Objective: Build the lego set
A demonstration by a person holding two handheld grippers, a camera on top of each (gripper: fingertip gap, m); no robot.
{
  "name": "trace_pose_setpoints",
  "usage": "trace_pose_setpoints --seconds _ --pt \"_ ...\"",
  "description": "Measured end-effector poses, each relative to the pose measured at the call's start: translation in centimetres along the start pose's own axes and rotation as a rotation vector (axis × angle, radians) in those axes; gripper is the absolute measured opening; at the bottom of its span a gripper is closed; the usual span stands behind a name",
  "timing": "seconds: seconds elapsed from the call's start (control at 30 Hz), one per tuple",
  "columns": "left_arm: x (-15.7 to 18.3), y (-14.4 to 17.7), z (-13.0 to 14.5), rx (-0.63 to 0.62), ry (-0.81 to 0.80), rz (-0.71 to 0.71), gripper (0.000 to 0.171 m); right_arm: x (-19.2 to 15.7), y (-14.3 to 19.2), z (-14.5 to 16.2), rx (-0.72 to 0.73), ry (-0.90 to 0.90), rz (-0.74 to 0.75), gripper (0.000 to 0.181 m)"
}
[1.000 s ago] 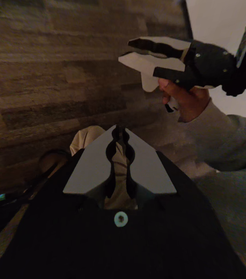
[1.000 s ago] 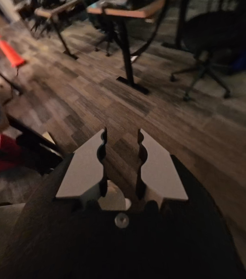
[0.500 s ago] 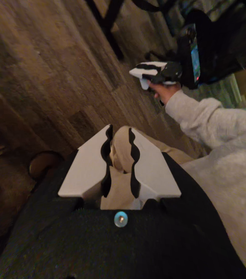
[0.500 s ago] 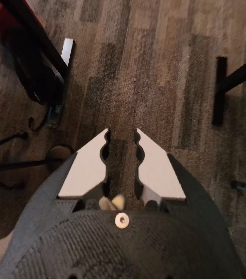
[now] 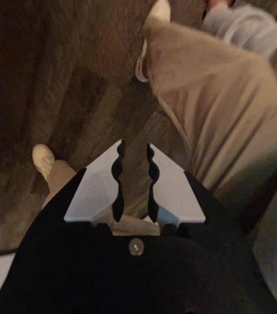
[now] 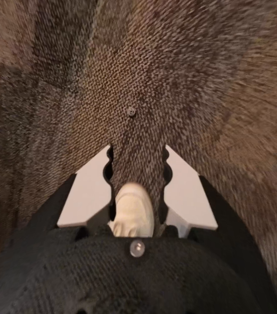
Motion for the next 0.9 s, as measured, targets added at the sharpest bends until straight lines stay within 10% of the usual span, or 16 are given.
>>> trace_pose_setpoints --seconds 0.17,0.33,0.53,0.7,0.9 --pt "6.2 -5.8 -5.2 -0.202 0.108 -0.006 0.025 0.1 -12.3 -1.2 -0.209 0.383 -0.139 0.047" --pt "8.1 -6.9 -8.6 -0.011 0.461 0.115 0.017 -1.5 -14.7 -2.3 -0.174 0.743 -0.119 0.029" --pt "10.4 -7.8 -5.3 0.045 0.547 0.167 0.017 -1.3 -15.0 -3.1 -0.287 0.852 -0.123 0.015" --pt "12.8 -8.4 -0.2 0.164 0.584 0.321 0.013 -2.7 -6.1 -6.2 -0.156 0.716 -0.242 0.015" --pt "15.7 -6.3 11.9 0.366 0.459 0.384 0.009 -7.7 17.5 -6.9 0.066 0.685 -0.417 0.015"
Point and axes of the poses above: each gripper's, where its closed fingertips meet, y back along the fingers, z out of its underside, x = y × z across the jaws, the point moved 10 cm from there along y, back along the fingers, and after that the axes turned 8 degrees about -y, right-handed, at the moved point
